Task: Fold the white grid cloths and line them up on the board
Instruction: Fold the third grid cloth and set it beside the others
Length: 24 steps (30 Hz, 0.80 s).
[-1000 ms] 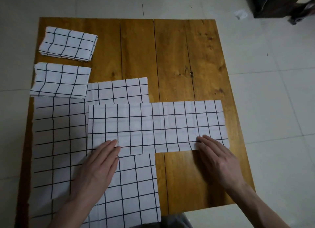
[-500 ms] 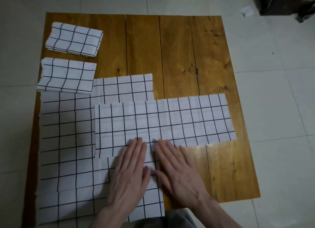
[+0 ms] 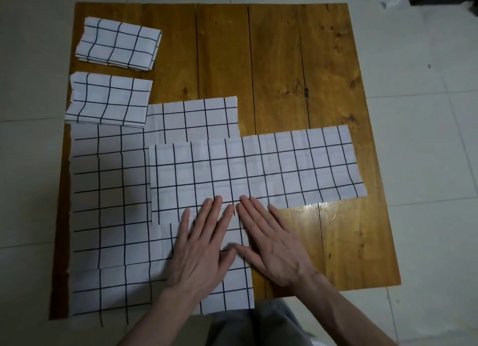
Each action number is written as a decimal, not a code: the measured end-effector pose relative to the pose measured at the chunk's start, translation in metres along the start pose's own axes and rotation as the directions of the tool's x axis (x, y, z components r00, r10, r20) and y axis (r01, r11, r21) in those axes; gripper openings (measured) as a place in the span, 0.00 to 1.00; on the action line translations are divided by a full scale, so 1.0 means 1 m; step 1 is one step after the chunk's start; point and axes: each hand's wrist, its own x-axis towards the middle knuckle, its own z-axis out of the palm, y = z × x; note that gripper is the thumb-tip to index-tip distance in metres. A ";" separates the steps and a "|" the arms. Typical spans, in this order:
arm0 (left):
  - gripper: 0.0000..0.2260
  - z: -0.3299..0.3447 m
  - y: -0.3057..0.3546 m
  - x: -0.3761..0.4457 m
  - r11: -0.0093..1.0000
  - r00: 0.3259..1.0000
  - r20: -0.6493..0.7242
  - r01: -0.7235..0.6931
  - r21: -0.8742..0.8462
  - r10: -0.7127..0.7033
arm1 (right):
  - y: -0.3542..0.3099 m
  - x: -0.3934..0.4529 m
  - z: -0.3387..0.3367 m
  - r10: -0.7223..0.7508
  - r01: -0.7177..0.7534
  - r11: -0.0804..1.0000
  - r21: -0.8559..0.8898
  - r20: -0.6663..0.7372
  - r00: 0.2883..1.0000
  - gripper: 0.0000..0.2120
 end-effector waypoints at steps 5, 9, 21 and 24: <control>0.35 0.001 -0.002 -0.002 0.999 0.999 0.010 0.035 -0.001 -0.035 | 0.026 -0.014 -0.002 0.027 -0.027 1.000 0.006 0.005 1.000 0.38; 0.36 0.003 -0.001 -0.002 0.999 0.999 0.011 0.039 0.012 -0.040 | 0.055 -0.031 -0.005 0.071 -0.071 0.997 0.021 0.007 0.997 0.38; 0.36 0.004 -0.001 -0.001 0.999 0.999 0.007 0.035 -0.003 -0.035 | 0.118 -0.078 -0.008 0.389 -0.388 0.921 0.029 -0.041 0.920 0.37; 0.36 0.005 -0.003 -0.002 1.000 1.000 0.007 0.029 0.007 -0.029 | 0.120 -0.080 -0.007 0.492 -0.487 0.870 0.082 -0.071 0.868 0.36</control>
